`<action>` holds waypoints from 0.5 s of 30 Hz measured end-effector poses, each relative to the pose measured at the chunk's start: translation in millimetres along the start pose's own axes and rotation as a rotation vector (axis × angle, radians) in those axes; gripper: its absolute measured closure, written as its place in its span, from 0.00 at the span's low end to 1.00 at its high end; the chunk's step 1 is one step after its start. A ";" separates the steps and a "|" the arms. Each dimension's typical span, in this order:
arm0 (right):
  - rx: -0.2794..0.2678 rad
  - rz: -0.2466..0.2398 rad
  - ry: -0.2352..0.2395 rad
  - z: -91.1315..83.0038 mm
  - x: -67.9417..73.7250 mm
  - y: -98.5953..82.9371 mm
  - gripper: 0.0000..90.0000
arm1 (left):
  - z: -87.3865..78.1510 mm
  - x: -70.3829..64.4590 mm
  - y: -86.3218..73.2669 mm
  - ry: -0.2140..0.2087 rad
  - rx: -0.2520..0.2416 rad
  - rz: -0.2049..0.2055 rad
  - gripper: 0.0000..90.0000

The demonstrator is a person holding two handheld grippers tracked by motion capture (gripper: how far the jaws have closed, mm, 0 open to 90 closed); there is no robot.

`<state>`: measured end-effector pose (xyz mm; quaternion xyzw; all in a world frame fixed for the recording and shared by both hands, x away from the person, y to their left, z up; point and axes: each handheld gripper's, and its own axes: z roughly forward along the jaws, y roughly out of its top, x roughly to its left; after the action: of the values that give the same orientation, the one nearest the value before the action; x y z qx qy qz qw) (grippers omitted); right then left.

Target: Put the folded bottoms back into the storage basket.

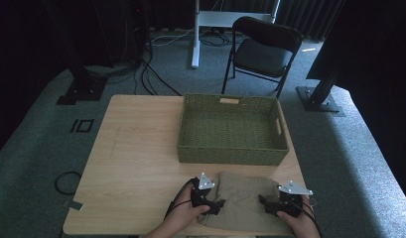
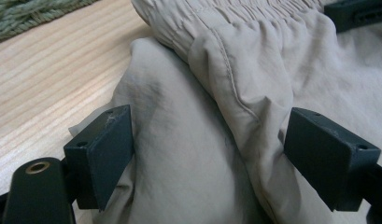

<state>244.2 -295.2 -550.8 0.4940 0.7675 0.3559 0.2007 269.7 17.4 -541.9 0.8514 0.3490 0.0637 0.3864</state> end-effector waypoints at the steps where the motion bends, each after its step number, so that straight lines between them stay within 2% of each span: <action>1: 0.004 -0.004 -0.006 0.6 0.1 -0.3 0.15 | 1.5 -0.1 -0.6 0.006 -0.004 0.014 0.19; 3: 0.015 -0.018 -0.021 2.4 1.0 -1.5 0.15 | 5.0 -0.5 -3.0 0.016 -0.009 0.056 0.18; 5: 0.012 -0.019 -0.017 4.6 1.0 -2.9 0.15 | 8.6 -1.2 -5.8 0.023 -0.033 0.090 0.17; 6: -0.002 -0.002 -0.015 6.0 1.0 -4.4 0.15 | 10.2 -1.9 -6.5 0.028 -0.039 0.103 0.16; 9: -0.002 -0.003 -0.021 5.8 1.7 -4.6 0.15 | 11.5 -3.7 -5.8 0.038 -0.033 0.111 0.16; 11: 0.002 0.020 -0.021 6.0 1.8 -4.6 0.15 | 14.3 -7.4 -4.9 0.067 -0.013 0.132 0.13; 13: 0.003 0.021 -0.024 6.3 2.2 -4.5 0.15 | 16.4 -10.0 -4.0 0.089 0.001 0.144 0.12; 15: 0.003 0.025 -0.029 6.4 2.9 -4.4 0.15 | 18.2 -10.8 -2.4 0.092 -0.001 0.128 0.12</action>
<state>244.4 -291.5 -558.2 0.5090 0.7587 0.3503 0.2064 267.2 0.3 -554.4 0.8680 0.3111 0.1274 0.3654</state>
